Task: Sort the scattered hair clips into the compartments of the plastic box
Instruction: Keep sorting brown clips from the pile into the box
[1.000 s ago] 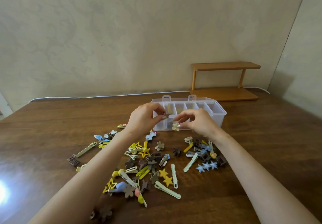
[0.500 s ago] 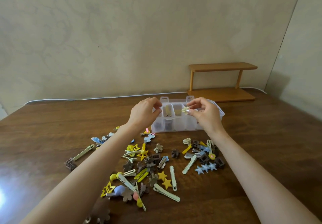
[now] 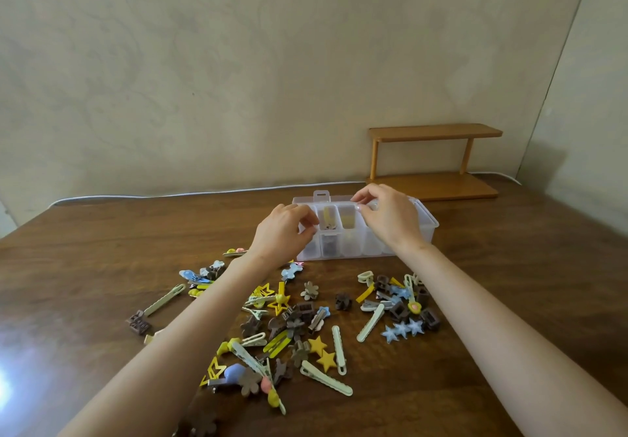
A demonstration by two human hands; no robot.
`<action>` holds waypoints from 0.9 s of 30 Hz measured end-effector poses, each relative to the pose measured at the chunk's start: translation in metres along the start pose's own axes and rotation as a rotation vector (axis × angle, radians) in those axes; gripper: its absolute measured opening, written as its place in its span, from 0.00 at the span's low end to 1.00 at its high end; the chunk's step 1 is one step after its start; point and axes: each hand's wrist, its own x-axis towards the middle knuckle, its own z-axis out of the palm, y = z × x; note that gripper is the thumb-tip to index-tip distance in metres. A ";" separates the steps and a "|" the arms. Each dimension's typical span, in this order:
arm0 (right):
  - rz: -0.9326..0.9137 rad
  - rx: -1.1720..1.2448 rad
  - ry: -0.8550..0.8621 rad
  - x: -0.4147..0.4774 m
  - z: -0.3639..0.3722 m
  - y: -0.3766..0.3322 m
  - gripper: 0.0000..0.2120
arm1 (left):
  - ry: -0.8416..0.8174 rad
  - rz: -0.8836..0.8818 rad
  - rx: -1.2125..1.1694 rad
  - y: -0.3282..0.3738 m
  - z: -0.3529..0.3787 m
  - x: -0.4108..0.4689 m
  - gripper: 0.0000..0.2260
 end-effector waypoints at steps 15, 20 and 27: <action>-0.007 -0.227 -0.567 -0.039 -0.028 -0.003 0.11 | -0.070 0.039 0.006 0.004 0.001 -0.016 0.12; -0.020 -0.328 -0.608 -0.045 -0.022 -0.006 0.15 | -0.094 0.045 0.011 0.001 -0.006 -0.029 0.11; -0.045 -0.178 -0.585 -0.047 -0.014 -0.006 0.08 | -0.170 0.080 0.084 -0.002 -0.022 -0.042 0.19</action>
